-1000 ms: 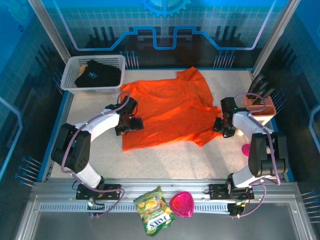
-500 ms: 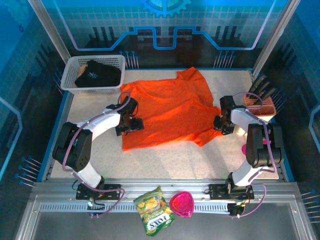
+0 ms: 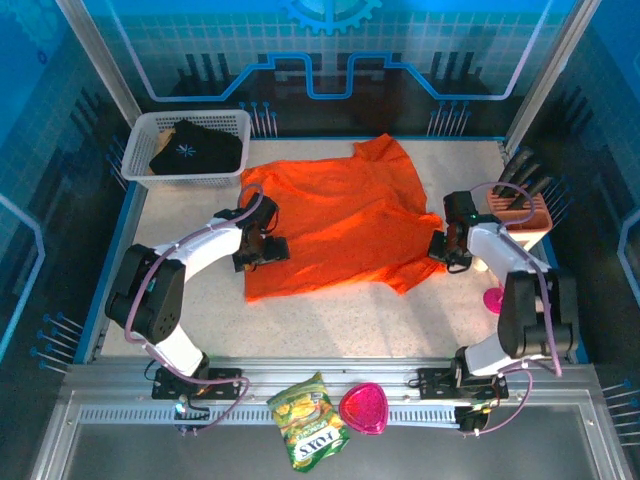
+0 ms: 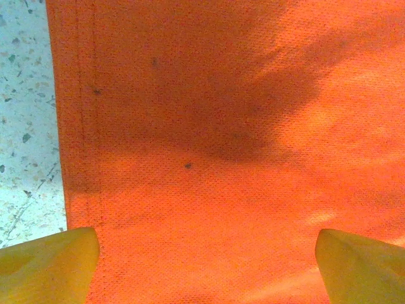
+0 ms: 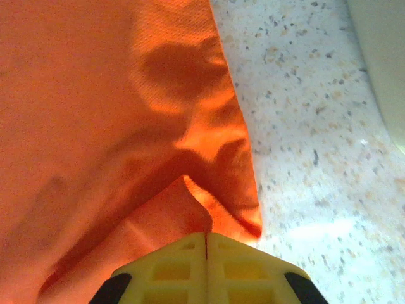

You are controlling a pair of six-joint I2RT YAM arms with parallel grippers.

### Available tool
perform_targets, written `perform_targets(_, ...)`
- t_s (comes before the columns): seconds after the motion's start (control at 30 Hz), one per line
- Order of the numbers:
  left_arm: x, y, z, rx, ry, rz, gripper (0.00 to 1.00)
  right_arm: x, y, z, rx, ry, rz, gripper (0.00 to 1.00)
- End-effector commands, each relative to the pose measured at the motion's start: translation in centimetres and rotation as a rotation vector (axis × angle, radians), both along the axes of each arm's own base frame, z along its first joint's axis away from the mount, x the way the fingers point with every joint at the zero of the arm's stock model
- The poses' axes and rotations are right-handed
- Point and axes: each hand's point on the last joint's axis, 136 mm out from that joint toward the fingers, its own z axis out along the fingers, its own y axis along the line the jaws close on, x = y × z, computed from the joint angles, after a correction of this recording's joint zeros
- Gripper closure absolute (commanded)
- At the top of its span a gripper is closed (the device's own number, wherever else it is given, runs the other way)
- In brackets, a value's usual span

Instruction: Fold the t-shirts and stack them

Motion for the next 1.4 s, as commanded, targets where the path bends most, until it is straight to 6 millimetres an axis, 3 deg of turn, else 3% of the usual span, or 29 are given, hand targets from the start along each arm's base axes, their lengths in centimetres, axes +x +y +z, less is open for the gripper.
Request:
perform_targets(0.0,-0.4,-0.1,0.7,0.000,-0.013,-0.027,0.10,-3.6,0.0,0.9,-0.048,0.056,-0.009,1.00)
perform_targets(0.17,-0.5,-0.2,1.0,-0.006,-0.018,-0.052,0.10,-8.7,0.5,0.7,-0.077,0.115,-0.001,1.00)
perform_targets(0.4,-0.3,-0.5,1.0,-0.008,-0.027,-0.086,0.10,-12.9,3.5,1.1,-0.013,0.101,-0.058,1.00)
perform_targets(0.53,-0.2,-0.4,0.9,-0.003,-0.029,-0.101,0.09,-15.2,3.3,1.1,-0.054,0.095,-0.144,1.00)
perform_targets(0.7,-0.3,0.0,0.9,0.014,-0.028,-0.109,0.09,-17.8,1.6,0.6,-0.135,0.097,-0.264,1.00)
perform_targets(0.97,-1.1,0.5,-1.7,-0.010,0.032,-0.071,0.10,-18.9,1.7,-1.5,-0.172,0.164,-0.291,1.00)
perform_targets(1.07,-1.4,-0.1,-2.9,-0.052,0.054,-0.066,0.12,-18.7,2.0,-1.4,-0.200,0.166,-0.264,0.86)
perform_targets(1.23,-1.4,-0.6,-4.3,-0.081,0.088,-0.057,0.15,-16.9,1.9,1.8,-0.241,0.096,-0.202,0.53)
perform_targets(1.3,-1.5,-0.6,-4.8,-0.073,0.100,-0.054,0.17,-15.6,2.1,3.6,-0.253,0.046,-0.159,0.47)
perform_targets(1.37,-1.7,-0.5,-5.4,-0.067,0.122,-0.047,0.21,-13.8,2.6,5.2,-0.250,-0.004,-0.104,0.47)
